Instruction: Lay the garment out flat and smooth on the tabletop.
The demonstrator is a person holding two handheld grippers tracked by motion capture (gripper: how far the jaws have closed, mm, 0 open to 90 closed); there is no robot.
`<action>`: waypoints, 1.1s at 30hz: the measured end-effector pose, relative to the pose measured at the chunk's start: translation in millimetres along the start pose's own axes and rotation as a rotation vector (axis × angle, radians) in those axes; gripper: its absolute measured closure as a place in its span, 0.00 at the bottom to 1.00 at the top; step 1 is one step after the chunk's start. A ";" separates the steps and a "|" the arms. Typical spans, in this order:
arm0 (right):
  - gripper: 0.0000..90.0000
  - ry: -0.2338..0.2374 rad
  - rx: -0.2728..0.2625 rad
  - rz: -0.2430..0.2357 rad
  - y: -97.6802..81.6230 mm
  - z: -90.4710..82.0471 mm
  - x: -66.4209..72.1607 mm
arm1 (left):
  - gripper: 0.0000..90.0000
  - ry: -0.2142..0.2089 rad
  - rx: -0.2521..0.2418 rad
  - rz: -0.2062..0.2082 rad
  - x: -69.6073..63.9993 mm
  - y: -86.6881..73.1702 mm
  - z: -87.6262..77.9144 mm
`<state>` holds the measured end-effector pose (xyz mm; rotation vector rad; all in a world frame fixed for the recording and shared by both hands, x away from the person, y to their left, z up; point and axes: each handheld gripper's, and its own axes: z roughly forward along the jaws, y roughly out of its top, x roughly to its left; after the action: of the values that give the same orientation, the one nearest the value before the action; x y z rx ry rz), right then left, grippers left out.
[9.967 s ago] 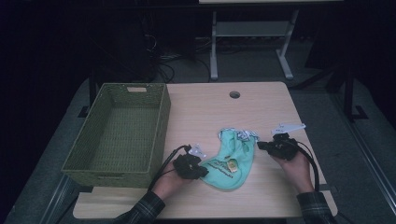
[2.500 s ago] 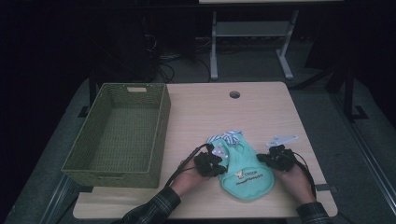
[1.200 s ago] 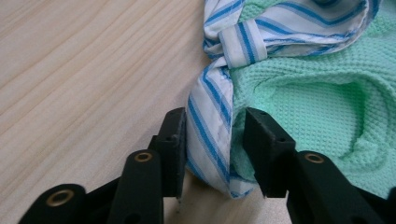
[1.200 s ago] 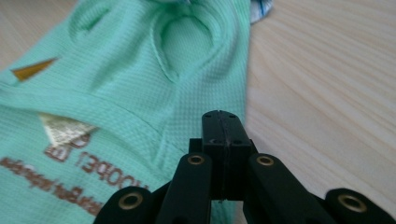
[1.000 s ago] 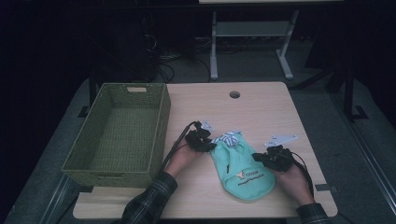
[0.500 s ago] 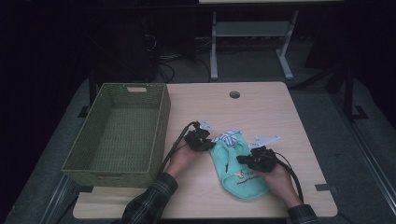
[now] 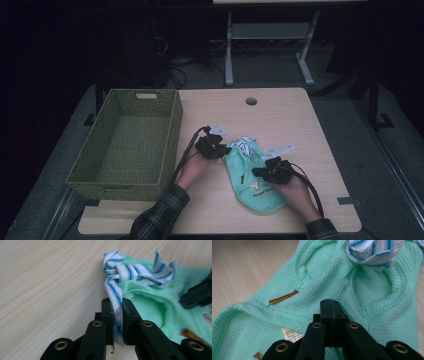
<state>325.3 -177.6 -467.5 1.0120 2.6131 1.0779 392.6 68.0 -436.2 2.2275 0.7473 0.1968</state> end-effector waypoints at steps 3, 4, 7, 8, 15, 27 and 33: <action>1.00 -0.001 0.000 0.006 0.9 0.7 -0.8 | 0.90 -0.024 -0.040 -0.010 -1.3 4.7 -9.5; 1.00 -0.001 -0.001 0.005 1.2 1.0 -1.3 | 0.90 -0.035 -0.046 -0.016 -1.9 6.1 -12.5; 1.00 -0.006 -0.002 0.004 2.5 2.3 -1.9 | 0.91 -0.058 -0.076 -0.023 -4.7 10.5 -19.5; 1.00 -0.008 -0.005 0.002 3.4 3.2 -2.2 | 0.91 -0.063 -0.081 -0.017 -4.9 11.5 -21.3; 1.00 -0.014 -0.003 0.001 12.6 11.2 -2.9 | 0.91 -0.080 -0.128 -0.009 -11.5 17.9 -34.5; 1.00 -0.004 -0.046 0.017 15.7 -4.4 -7.7 | 0.91 -0.047 -0.151 0.007 -11.8 20.9 -44.7; 1.00 -0.020 -0.014 0.017 -10.9 -30.4 -2.8 | 0.91 0.009 -0.163 0.000 -5.2 19.4 -50.5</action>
<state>310.6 -202.5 -452.8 1.0379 2.5823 1.0824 379.0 86.0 -386.8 2.0734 0.7103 0.2594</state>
